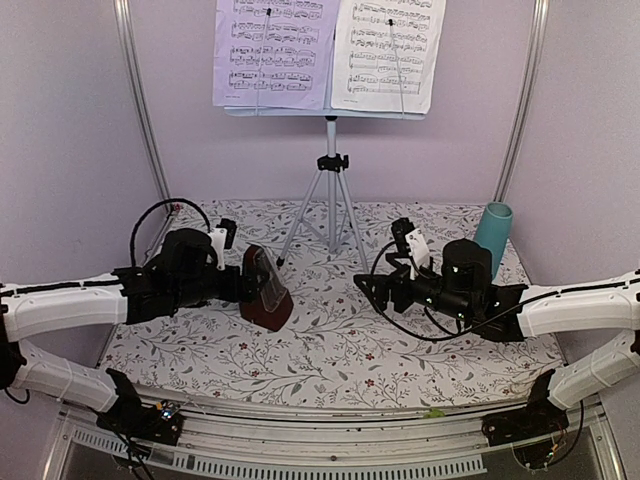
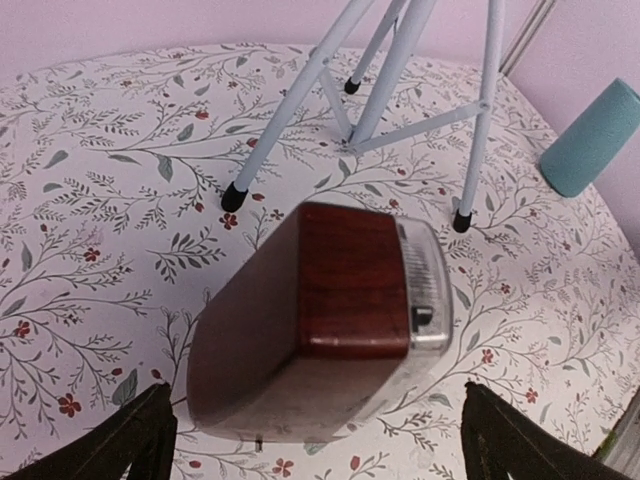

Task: Set up the instrument practice props
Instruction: Adjust the metronome at the center of the board, then pick up the metronome from the center of the board.

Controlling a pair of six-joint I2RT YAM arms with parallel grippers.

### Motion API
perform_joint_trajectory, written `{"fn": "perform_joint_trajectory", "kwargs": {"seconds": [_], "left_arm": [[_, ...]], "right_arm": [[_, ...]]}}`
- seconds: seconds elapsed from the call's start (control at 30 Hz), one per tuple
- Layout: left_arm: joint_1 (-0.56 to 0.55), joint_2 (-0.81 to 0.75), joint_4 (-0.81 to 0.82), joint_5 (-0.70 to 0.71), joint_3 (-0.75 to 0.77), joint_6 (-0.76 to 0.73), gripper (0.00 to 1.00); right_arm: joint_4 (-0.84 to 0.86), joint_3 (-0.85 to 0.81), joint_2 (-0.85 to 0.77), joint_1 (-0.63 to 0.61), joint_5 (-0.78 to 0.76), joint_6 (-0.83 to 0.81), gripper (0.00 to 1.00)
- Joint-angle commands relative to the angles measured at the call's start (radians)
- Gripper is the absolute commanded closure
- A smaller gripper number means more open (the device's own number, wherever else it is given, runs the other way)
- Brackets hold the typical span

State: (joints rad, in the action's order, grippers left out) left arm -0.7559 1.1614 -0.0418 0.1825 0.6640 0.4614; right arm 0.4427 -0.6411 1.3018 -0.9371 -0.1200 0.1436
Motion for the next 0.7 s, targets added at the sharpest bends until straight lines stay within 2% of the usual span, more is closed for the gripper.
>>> {"fn": "perform_joint_trajectory", "kwargs": {"seconds": [0.0, 0.13, 0.47, 0.67], "left_arm": [[-0.006, 0.075, 0.076, 0.09, 0.062, -0.018, 0.01], [0.005, 0.147, 0.083, 0.09, 0.103, -0.052, 0.0], [0.071, 0.238, 0.234, -0.021, 0.057, -0.102, 0.01], [0.073, 0.275, 0.262, -0.047, 0.051, -0.108, 0.07]], "right_arm": [[0.024, 0.0, -0.019, -0.008, 0.003, -0.006, 0.01], [0.019, 0.003, -0.024, -0.008, -0.006, -0.009, 0.01], [0.004, 0.001, -0.028, -0.007, -0.022, -0.025, 0.01], [-0.005, -0.005, -0.016, -0.008, -0.027, -0.03, 0.01]]}}
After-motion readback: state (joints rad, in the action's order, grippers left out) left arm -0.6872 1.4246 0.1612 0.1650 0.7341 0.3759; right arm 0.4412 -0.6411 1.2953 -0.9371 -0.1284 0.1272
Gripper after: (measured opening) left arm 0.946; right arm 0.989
